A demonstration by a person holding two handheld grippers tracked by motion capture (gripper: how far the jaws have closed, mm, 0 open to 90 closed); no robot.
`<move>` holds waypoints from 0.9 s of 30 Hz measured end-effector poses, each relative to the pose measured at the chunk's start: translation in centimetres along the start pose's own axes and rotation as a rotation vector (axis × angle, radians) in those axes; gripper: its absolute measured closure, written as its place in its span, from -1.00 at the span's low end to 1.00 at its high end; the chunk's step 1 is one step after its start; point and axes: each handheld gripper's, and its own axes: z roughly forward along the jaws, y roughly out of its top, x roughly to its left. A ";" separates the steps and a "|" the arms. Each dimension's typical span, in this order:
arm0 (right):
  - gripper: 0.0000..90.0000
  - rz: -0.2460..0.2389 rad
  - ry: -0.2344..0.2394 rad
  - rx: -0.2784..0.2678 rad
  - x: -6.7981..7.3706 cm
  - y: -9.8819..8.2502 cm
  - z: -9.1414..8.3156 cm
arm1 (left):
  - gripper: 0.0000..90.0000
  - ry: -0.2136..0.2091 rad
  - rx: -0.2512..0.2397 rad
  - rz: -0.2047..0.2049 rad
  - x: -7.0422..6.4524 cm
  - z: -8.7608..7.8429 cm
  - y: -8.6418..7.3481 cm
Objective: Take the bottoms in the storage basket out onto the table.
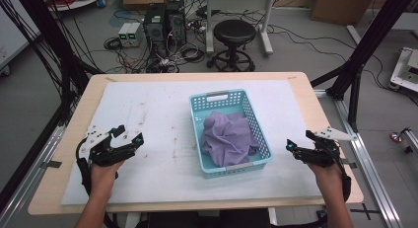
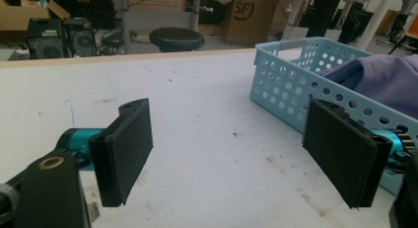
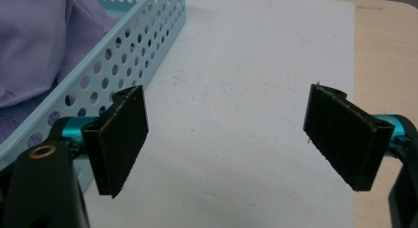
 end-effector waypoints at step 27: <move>-0.62 -0.015 0.117 -0.112 2.7 2.4 -0.3 | -0.57 -0.053 -0.035 0.013 -0.2 -0.2 -0.2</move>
